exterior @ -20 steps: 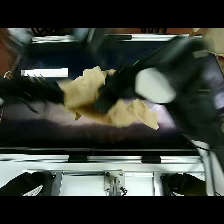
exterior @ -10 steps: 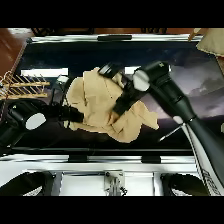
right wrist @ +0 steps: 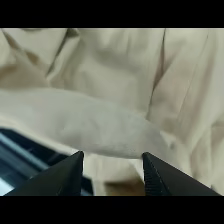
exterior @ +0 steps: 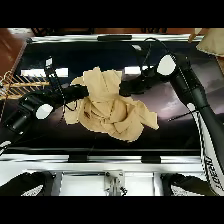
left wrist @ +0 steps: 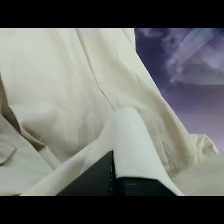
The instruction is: Fold the shirts.
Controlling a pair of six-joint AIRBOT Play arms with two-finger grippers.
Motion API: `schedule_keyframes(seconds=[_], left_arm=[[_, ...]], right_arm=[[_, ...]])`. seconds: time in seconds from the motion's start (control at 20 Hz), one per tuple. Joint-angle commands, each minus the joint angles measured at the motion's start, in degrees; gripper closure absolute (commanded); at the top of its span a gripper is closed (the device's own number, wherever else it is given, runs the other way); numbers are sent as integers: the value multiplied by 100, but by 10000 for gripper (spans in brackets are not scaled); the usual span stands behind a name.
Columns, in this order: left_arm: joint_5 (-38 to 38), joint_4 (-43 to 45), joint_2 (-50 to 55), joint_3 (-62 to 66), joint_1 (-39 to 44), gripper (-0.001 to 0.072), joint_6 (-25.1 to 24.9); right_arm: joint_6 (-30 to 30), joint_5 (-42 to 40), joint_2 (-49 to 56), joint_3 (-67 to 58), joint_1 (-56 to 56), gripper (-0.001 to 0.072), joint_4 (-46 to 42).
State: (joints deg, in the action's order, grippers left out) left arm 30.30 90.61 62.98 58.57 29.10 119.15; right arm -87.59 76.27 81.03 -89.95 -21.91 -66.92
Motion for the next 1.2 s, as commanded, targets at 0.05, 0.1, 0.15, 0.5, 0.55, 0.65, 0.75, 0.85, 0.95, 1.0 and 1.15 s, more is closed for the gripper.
schedule_keyframes(seconds=[0.05,0.1,0.15,0.5,0.55,0.65,0.75,0.85,0.95,1.0,1.15], left_arm=[[658,-63,59,-2,-227,661,-953],[874,-66,61,-4,-269,661,-1008],[999,-66,61,-11,-269,661,-1012],[1027,-66,92,-15,-247,661,-1119],[1025,-66,92,-15,-247,661,-1163],[1029,-66,92,-15,-247,661,-1333],[1027,-66,92,-15,-254,661,-1329],[1025,-66,92,-15,-256,661,-1331],[1025,-61,92,-15,-256,661,-1353],[1023,-61,92,-15,-256,661,-1353],[1021,-61,92,-15,-258,661,-1353]], right_arm=[[-240,1373,-50,2,-7,235,-1088],[-295,1447,-92,2,66,235,-1541],[-431,1604,-120,2,216,222,-1657],[-1180,1082,-55,649,22,219,-1049],[-1283,863,35,763,-92,219,-1078],[-1475,688,354,793,-140,219,-1064],[-1541,424,647,793,-144,219,-929],[-1587,249,844,793,-225,219,-876],[-1670,302,1019,793,-223,219,-863],[-1672,339,1075,793,-223,219,-868],[-1797,442,1213,793,-225,223,-962]])
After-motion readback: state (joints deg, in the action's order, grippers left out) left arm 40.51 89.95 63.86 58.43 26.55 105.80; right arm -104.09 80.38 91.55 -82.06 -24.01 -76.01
